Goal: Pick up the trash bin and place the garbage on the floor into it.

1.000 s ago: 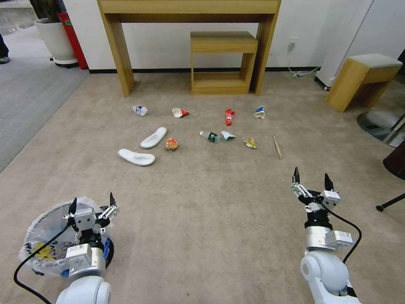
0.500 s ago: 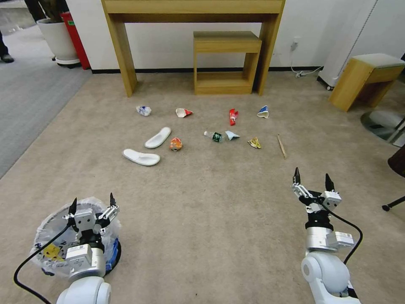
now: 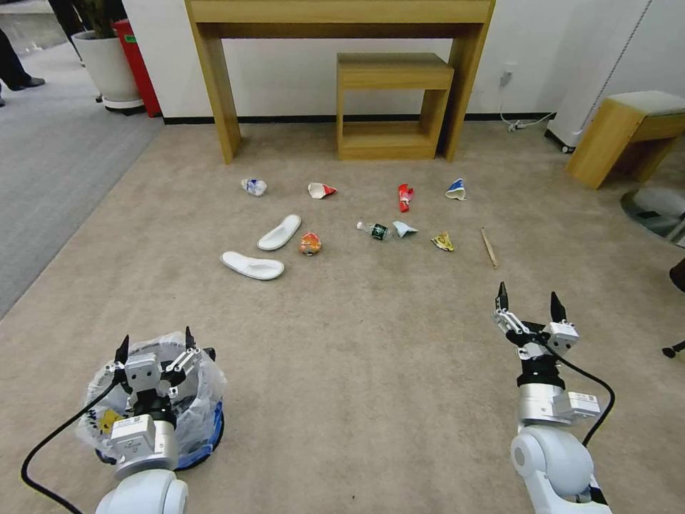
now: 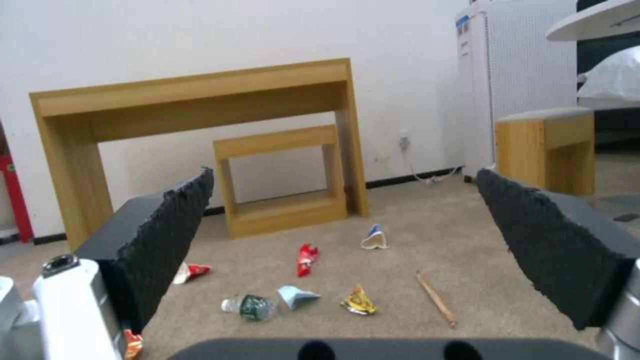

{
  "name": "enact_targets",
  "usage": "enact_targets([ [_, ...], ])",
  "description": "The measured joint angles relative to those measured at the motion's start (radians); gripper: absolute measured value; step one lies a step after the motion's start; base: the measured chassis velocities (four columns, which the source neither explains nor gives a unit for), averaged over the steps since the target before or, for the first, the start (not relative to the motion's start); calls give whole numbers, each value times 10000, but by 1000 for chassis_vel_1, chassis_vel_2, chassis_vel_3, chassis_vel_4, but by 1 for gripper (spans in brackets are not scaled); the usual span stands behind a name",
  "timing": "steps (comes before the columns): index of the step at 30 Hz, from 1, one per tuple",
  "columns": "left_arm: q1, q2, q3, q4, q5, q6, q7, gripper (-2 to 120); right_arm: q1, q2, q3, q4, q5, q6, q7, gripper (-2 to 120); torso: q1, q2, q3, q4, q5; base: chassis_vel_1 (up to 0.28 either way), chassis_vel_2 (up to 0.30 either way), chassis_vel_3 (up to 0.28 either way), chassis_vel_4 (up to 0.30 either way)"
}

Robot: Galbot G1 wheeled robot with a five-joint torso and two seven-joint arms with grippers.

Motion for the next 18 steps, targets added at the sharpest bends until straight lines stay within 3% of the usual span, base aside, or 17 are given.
enact_targets([
  [18,-33,46,-11,6,-39,34,10,100,23,52,-53,7,-98,-18,-21,100,0,0,0,0,0,51,56,-62,-58],
])
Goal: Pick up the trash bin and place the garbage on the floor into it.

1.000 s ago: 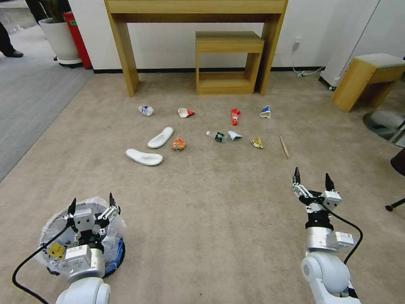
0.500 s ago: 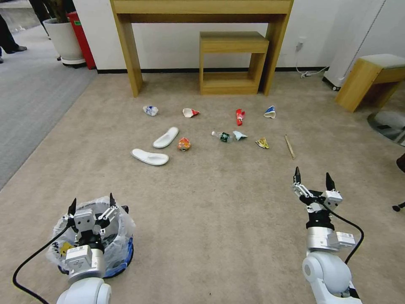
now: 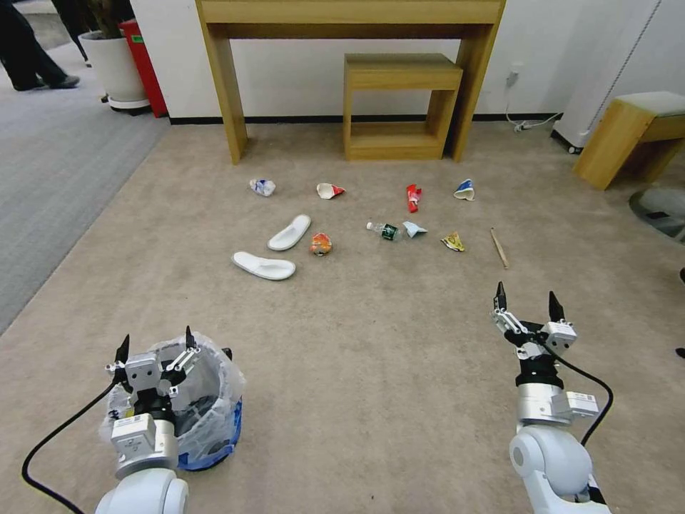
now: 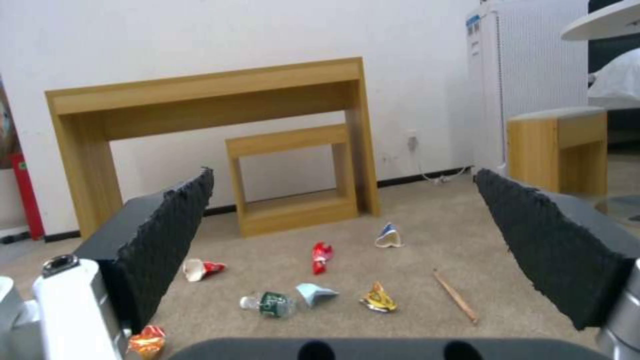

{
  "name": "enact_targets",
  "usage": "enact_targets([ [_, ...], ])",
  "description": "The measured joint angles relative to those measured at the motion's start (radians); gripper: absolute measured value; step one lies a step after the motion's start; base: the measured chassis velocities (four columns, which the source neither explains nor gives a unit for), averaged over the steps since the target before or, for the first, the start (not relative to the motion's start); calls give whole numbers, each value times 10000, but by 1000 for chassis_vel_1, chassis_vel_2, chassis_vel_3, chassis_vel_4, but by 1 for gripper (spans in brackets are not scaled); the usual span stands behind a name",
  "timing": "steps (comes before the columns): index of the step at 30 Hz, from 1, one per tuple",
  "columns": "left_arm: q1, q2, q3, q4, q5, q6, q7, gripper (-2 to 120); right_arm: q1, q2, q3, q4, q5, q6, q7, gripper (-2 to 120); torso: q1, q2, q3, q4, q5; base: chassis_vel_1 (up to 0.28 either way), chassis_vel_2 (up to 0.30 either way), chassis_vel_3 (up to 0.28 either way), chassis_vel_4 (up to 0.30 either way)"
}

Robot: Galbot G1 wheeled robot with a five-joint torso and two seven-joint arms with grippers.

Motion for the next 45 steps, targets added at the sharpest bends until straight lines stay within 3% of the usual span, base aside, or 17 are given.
enact_targets([
  [45,-37,94,-45,33,-103,101,-17,100,53,258,-91,-144,-396,50,-46,100,0,0,0,1,0,61,62,-60,-64],
])
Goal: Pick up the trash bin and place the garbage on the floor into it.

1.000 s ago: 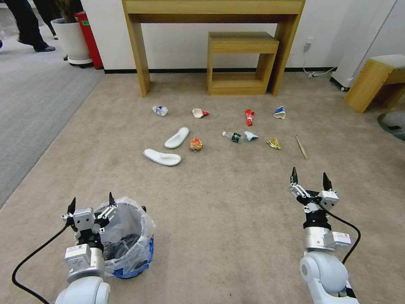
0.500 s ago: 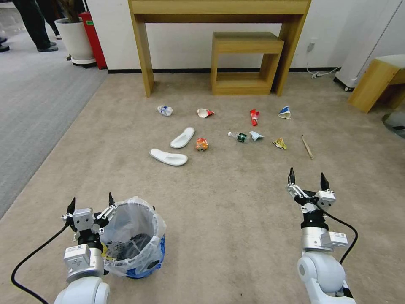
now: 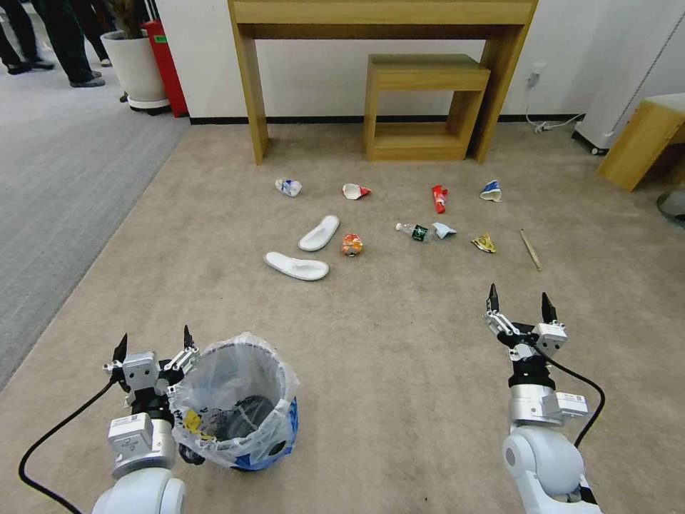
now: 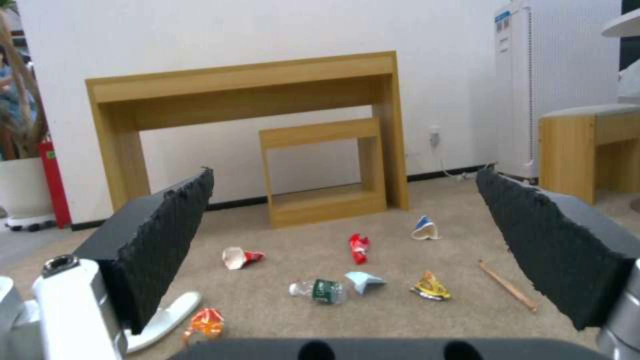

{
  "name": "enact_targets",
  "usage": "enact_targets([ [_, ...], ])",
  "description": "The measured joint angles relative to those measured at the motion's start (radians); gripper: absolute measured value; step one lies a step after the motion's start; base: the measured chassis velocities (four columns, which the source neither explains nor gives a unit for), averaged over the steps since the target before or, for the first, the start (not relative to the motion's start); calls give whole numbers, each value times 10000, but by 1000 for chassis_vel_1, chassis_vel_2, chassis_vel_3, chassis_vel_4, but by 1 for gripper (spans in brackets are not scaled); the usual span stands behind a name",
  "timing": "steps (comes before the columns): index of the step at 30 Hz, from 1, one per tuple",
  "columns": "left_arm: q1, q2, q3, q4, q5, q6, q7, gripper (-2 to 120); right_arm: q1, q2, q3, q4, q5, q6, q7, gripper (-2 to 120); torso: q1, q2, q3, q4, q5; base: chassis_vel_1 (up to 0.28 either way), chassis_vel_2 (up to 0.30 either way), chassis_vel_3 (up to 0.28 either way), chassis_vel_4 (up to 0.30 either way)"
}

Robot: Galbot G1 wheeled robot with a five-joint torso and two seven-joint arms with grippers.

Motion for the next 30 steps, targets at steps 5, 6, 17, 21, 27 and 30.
enact_targets([
  [5,13,137,45,-27,-201,251,-39,100,13,-25,-11,-26,164,63,-31,100,0,0,0,0,-1,16,13,-11,-9],
  [6,68,242,96,-100,-385,417,-119,100,17,-48,-5,-29,218,86,-38,100,1,0,0,0,-1,0,0,0,0],
  [17,278,753,92,-319,-867,788,-1035,100,-47,-140,181,-2,460,176,-134,100,0,0,0,0,0,0,0,0,0],
  [21,337,855,126,-448,-784,941,-1017,100,-56,-131,174,9,406,174,-135,100,0,0,0,0,0,0,0,0,0],
  [27,310,1071,173,-693,-799,1330,-937,100,-149,-136,195,88,154,101,-122,100,0,0,0,0,0,0,0,0,0],
  [30,276,1235,244,-703,-894,1554,-993,100,-206,-156,243,140,105,48,-90,100,0,0,0,0,0,0,0,0,0],
])
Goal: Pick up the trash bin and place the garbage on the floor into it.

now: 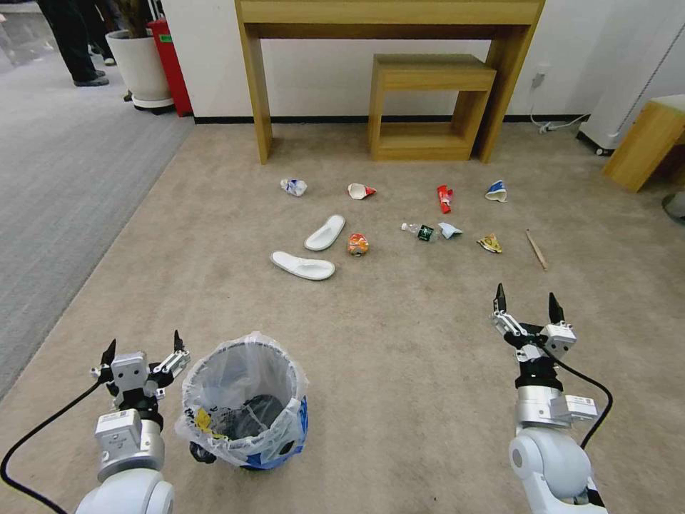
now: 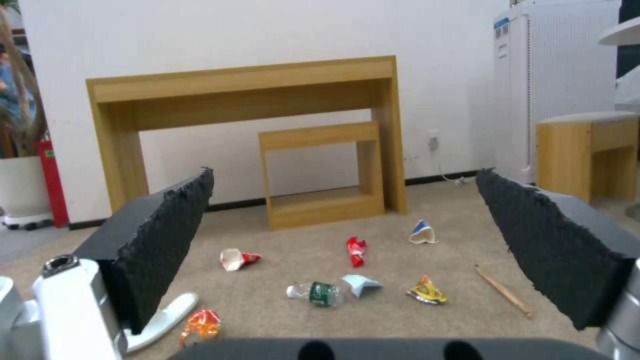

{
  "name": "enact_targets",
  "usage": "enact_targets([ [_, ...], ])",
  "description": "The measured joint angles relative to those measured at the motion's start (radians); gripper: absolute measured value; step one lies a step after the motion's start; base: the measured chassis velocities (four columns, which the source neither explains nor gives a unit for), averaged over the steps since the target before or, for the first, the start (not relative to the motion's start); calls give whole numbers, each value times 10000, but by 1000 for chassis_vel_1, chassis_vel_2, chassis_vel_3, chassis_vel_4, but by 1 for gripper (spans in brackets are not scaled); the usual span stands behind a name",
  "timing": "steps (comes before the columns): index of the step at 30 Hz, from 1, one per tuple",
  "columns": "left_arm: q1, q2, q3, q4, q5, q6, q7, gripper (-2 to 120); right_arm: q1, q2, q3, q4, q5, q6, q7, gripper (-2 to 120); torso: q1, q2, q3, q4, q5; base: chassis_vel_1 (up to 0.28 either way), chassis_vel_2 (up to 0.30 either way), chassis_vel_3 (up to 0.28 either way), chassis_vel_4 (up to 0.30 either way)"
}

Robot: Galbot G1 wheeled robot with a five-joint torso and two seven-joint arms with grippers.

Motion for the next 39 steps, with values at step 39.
enact_targets([
  [39,-1456,2409,2564,1458,-3933,3213,-2981,99,-685,352,490,502,-513,-103,47,100,1,0,0,0,0,0,0,0,0],
])
